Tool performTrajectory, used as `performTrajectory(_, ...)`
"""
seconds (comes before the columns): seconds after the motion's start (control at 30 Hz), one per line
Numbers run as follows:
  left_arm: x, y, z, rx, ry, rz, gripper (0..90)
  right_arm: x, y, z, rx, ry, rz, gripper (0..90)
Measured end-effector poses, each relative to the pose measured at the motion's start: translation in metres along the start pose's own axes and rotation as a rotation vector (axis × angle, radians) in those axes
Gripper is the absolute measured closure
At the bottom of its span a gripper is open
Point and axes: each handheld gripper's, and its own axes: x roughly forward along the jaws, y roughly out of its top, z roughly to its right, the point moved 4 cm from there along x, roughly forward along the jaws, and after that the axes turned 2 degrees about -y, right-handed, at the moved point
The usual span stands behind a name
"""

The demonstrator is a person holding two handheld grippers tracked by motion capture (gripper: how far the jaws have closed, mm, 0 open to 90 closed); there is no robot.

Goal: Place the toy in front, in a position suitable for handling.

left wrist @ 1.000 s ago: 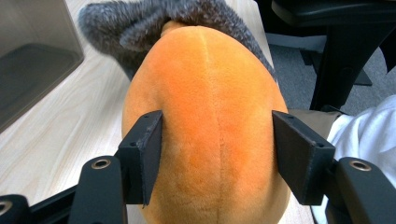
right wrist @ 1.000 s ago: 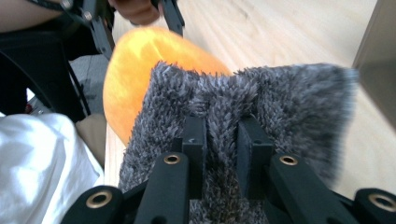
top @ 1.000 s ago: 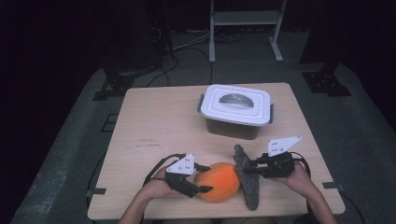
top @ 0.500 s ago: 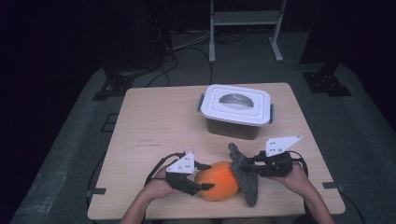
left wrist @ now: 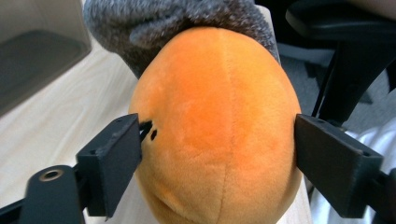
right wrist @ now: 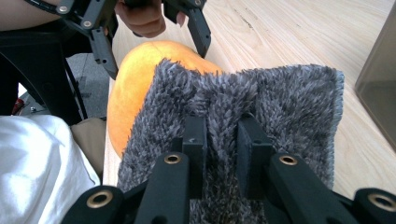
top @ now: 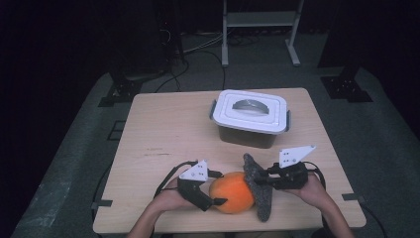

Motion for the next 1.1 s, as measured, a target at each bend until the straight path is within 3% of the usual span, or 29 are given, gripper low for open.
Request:
performTrajectory(0.07,-0.003,0.002,0.002,0.051,0.022,0.005,33.3,-0.002,0.005,-0.001,-0.016,-0.015,0.008,75.1)
performTrajectory(0.13,-0.008,0.008,0.004,0.095,0.065,0.023,41.2,-0.006,0.013,-0.004,-0.035,-0.038,0.041,75.4)
performTrajectory(0.2,-0.011,0.012,0.005,0.124,0.085,0.032,43.8,-0.010,0.022,-0.008,-0.051,-0.036,0.091,75.6)
performTrajectory(0.27,-0.012,0.014,0.007,0.150,0.094,0.025,45.0,-0.011,0.029,-0.012,-0.066,-0.036,0.106,75.6)
performTrajectory(0.37,-0.012,0.014,0.007,0.152,0.092,0.027,45.1,-0.002,0.026,-0.014,-0.073,-0.029,0.068,75.5)
performTrajectory(0.4,-0.011,0.013,0.007,0.153,0.090,0.023,44.7,0.004,0.021,-0.013,-0.072,-0.031,0.026,75.4)
performTrajectory(0.47,-0.010,0.012,0.007,0.150,0.084,0.024,42.3,0.011,0.014,-0.011,-0.051,-0.005,0.010,75.4)
performTrajectory(0.57,-0.009,0.012,0.005,0.103,0.076,0.042,30.9,0.007,0.010,-0.007,-0.034,0.000,0.012,75.4)
performTrajectory(0.63,-0.007,0.010,0.002,0.068,0.076,0.023,20.2,0.007,0.006,-0.005,-0.025,0.002,0.009,75.3)
performTrajectory(0.7,-0.005,0.004,-0.001,0.038,0.059,0.019,17.7,0.005,0.003,-0.004,-0.019,-0.001,0.005,75.2)
performTrajectory(0.73,-0.003,0.001,-0.001,0.017,0.042,0.020,18.3,0.004,0.002,-0.003,-0.013,-0.003,0.003,75.2)
performTrajectory(0.87,-0.007,0.003,0.000,0.050,0.060,0.015,35.3,0.000,0.008,-0.006,-0.039,-0.021,0.002,75.8)
performTrajectory(0.93,-0.008,0.005,0.000,0.057,0.071,0.014,39.7,-0.004,0.018,-0.009,-0.060,-0.044,0.031,76.3)
performTrajectory(1.0,-0.007,0.008,0.001,0.064,0.072,0.011,41.3,-0.006,0.029,-0.015,-0.079,-0.039,0.080,76.3)
performTrajectory(1.1,-0.009,0.014,0.005,0.091,0.089,0.018,44.2,0.001,0.035,-0.023,-0.129,-0.038,0.044,76.3)
